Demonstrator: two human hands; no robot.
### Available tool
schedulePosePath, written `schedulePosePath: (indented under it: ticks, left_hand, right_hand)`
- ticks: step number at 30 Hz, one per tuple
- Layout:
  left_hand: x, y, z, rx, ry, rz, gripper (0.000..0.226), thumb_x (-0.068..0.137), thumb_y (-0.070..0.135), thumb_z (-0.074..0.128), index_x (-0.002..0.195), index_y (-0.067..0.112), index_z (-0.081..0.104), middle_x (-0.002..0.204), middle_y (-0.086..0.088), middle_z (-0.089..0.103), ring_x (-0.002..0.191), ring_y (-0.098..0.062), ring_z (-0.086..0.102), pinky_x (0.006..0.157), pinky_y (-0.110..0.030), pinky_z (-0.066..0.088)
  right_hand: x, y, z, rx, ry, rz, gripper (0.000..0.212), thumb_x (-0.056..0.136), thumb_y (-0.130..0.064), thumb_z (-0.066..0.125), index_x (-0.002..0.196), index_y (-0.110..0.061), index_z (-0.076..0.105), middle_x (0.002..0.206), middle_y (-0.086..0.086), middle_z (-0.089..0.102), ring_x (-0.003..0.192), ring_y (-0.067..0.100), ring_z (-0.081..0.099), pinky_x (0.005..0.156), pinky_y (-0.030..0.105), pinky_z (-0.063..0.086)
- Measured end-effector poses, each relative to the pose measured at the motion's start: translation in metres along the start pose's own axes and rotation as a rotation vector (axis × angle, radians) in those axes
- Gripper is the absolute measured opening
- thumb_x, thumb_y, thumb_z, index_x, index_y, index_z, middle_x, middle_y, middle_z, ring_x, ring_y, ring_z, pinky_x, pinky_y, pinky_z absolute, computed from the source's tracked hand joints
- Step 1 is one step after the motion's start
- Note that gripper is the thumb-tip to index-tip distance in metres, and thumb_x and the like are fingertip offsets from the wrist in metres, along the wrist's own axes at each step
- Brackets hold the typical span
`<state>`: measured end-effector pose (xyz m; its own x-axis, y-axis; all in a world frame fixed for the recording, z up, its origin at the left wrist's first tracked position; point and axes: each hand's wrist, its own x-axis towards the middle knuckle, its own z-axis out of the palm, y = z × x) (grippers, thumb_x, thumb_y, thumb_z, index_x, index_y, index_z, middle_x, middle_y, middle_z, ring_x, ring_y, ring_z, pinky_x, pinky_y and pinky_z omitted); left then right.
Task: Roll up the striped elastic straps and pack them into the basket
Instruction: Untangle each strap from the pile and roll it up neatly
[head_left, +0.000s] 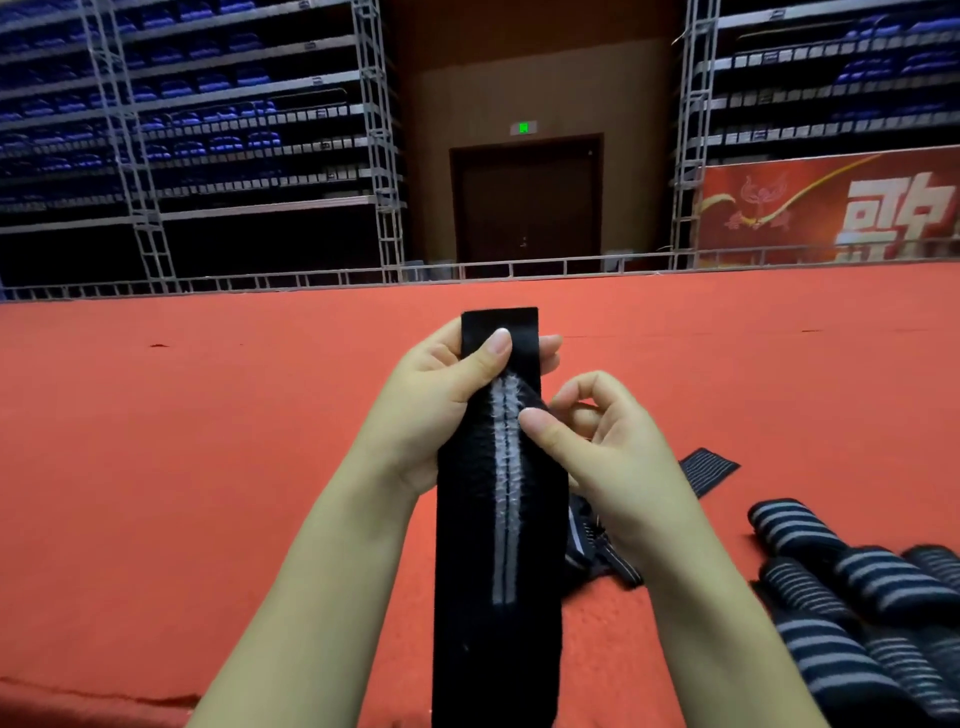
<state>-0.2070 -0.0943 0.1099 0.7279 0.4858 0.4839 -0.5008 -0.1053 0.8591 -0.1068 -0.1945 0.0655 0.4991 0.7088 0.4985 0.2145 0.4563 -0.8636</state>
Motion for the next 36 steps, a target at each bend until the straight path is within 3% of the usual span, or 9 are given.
schedulePosePath:
  ticks: [3, 8, 12, 16, 23, 27, 30, 33, 36]
  left_hand:
    - [0.004, -0.011, -0.006, -0.009, -0.026, -0.052, 0.022, 0.09, 0.018, 0.053, 0.106, 0.005, 0.061, 0.102, -0.009, 0.074, 0.094, -0.022, 0.071, 0.077, -0.037, 0.06]
    - [0.004, -0.032, -0.015, 0.145, -0.024, -0.078, 0.028, 0.091, 0.029, 0.06, 0.117, 0.016, 0.061, 0.101, 0.002, 0.071, 0.091, -0.013, 0.068, 0.075, -0.025, 0.054]
    - [-0.009, -0.055, -0.018, 0.199, -0.053, -0.09, 0.029, 0.088, 0.025, 0.063, 0.117, 0.025, 0.061, 0.112, 0.001, 0.072, 0.106, -0.016, 0.067, 0.086, -0.029, 0.055]
    - [-0.015, -0.061, -0.008, 0.023, 0.055, -0.088, 0.027, 0.084, 0.022, 0.055, 0.11, 0.024, 0.062, 0.091, 0.001, 0.075, 0.08, -0.012, 0.071, 0.064, -0.02, 0.054]
    - [-0.018, -0.06, 0.001, -0.149, 0.068, -0.081, 0.028, 0.083, 0.012, 0.053, 0.086, 0.029, 0.076, 0.086, -0.004, 0.072, 0.07, -0.015, 0.065, 0.061, -0.023, 0.053]
    - [-0.019, -0.058, 0.002, -0.17, 0.075, -0.107, 0.037, 0.088, -0.002, 0.045, 0.077, 0.02, 0.073, 0.078, -0.006, 0.071, 0.062, -0.015, 0.062, 0.052, -0.02, 0.05]
    - [-0.02, -0.058, 0.002, -0.285, 0.054, -0.169, 0.032, 0.096, 0.014, 0.036, 0.084, 0.01, 0.066, 0.084, -0.013, 0.07, 0.072, -0.021, 0.065, 0.059, -0.027, 0.054]
    - [-0.027, -0.062, 0.003, -0.174, 0.05, -0.147, 0.017, 0.084, 0.03, 0.056, 0.088, 0.014, 0.059, 0.084, -0.007, 0.064, 0.074, -0.017, 0.061, 0.058, -0.024, 0.052]
    - [-0.032, -0.067, -0.003, -0.022, 0.079, -0.089, 0.03, 0.068, 0.01, 0.079, 0.087, 0.021, 0.058, 0.081, 0.002, 0.063, 0.076, -0.012, 0.059, 0.061, -0.022, 0.049]
  right_hand:
    - [0.005, 0.01, -0.007, 0.031, -0.113, 0.098, 0.028, 0.087, -0.007, 0.067, 0.111, -0.019, 0.06, 0.097, 0.014, 0.073, 0.087, 0.027, 0.071, 0.073, 0.038, 0.057]
    - [0.01, 0.019, -0.015, 0.098, -0.013, 0.089, 0.016, 0.082, -0.001, 0.067, 0.094, -0.012, 0.065, 0.081, 0.009, 0.072, 0.074, 0.021, 0.07, 0.062, 0.028, 0.056]
    - [0.016, 0.017, -0.028, 0.088, 0.028, 0.037, 0.018, 0.072, -0.01, 0.076, 0.081, -0.023, 0.068, 0.082, 0.004, 0.071, 0.076, 0.02, 0.069, 0.069, 0.036, 0.055]
    - [0.017, 0.013, -0.037, -0.025, 0.02, -0.006, 0.022, 0.07, -0.007, 0.078, 0.075, -0.028, 0.071, 0.085, -0.003, 0.071, 0.079, 0.014, 0.068, 0.07, 0.033, 0.054]
    - [0.011, 0.001, -0.049, 0.327, -0.174, 0.2, 0.034, 0.065, 0.012, 0.063, 0.081, -0.014, 0.078, 0.09, 0.005, 0.074, 0.08, 0.014, 0.07, 0.068, 0.023, 0.057]
    - [0.007, 0.002, -0.043, 0.343, -0.089, 0.245, 0.045, 0.082, 0.015, 0.041, 0.087, -0.01, 0.078, 0.093, 0.011, 0.074, 0.082, 0.019, 0.068, 0.073, 0.027, 0.055]
    - [0.0, 0.007, -0.029, 0.363, 0.055, 0.234, 0.046, 0.087, 0.015, 0.033, 0.094, -0.006, 0.073, 0.09, 0.013, 0.073, 0.079, 0.02, 0.068, 0.069, 0.025, 0.056]
    - [-0.007, 0.011, -0.013, 0.439, 0.157, 0.191, 0.043, 0.088, 0.011, 0.031, 0.096, -0.007, 0.069, 0.096, 0.008, 0.073, 0.084, 0.019, 0.068, 0.076, 0.027, 0.057]
    - [-0.009, 0.014, -0.001, 0.543, 0.147, 0.173, 0.026, 0.091, -0.017, 0.043, 0.105, -0.014, 0.065, 0.11, 0.007, 0.069, 0.097, 0.022, 0.065, 0.09, 0.037, 0.051]
